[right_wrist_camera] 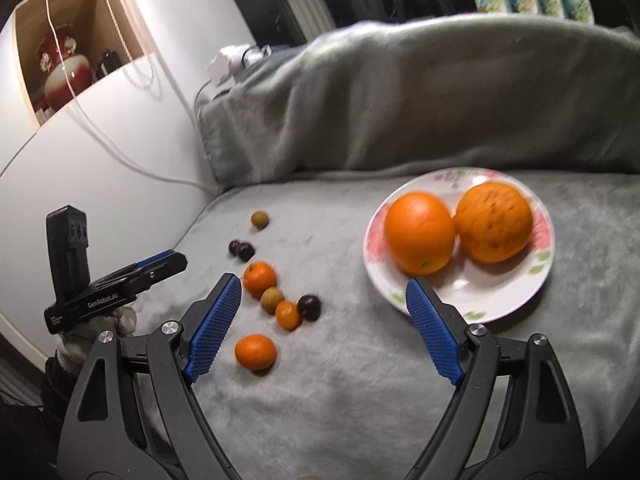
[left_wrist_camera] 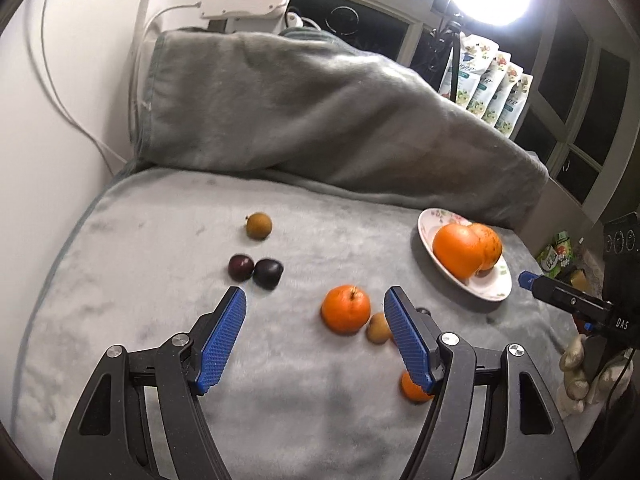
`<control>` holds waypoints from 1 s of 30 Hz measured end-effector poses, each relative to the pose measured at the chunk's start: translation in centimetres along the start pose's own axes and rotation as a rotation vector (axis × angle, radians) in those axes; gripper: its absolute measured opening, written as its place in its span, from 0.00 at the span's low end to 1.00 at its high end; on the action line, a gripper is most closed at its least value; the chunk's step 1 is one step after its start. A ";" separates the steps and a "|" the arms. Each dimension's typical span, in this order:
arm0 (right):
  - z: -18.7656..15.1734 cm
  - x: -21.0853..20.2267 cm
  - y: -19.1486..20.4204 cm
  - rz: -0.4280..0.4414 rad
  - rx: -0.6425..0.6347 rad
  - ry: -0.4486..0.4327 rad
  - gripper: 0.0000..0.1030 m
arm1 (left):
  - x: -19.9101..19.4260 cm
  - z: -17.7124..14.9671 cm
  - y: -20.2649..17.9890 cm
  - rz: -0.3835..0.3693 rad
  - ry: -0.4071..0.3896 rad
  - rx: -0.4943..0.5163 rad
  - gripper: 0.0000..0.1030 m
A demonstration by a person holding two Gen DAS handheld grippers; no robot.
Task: Organize fruits
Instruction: 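Move both grippers toward the small fruits on the blanket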
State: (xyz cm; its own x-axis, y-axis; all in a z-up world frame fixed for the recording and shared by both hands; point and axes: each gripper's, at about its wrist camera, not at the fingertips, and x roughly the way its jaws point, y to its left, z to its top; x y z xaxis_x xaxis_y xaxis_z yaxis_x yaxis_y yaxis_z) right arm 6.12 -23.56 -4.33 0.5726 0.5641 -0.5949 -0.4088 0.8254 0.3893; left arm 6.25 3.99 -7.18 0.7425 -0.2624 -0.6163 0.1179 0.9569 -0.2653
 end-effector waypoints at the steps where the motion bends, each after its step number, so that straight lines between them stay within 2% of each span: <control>1: -0.2 0.4 0.2 0.006 -0.003 0.012 0.84 | 0.1 -0.2 0.1 -0.002 0.005 -0.003 0.70; 5: -0.7 2.2 0.6 0.028 -0.009 0.064 0.84 | 0.4 -0.9 -0.2 -0.021 0.026 -0.012 0.68; 9: -1.1 4.0 0.3 0.058 0.024 0.114 0.68 | 1.0 -1.3 -0.4 -0.038 0.047 -0.016 0.68; 14: -1.5 6.2 0.2 0.063 0.054 0.163 0.55 | 1.4 -1.3 -0.3 -0.056 0.057 -0.032 0.66; 20: -1.5 7.9 0.5 0.044 0.048 0.181 0.42 | 2.3 -1.4 -0.2 -0.075 0.078 -0.045 0.62; 26: -1.4 9.1 0.3 0.022 0.071 0.187 0.40 | 3.3 -1.2 -0.4 -0.098 0.092 -0.055 0.60; 30: -1.4 9.5 0.6 0.004 0.059 0.195 0.34 | 4.2 -1.0 -0.6 -0.114 0.109 -0.060 0.56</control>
State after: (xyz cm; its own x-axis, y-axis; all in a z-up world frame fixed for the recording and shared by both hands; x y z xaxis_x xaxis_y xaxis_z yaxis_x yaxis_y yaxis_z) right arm 10.38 -17.72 -10.74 0.4204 0.5573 -0.7160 -0.3653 0.8263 0.4287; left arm 8.62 2.22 -10.32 0.6500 -0.3838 -0.6559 0.1550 0.9119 -0.3800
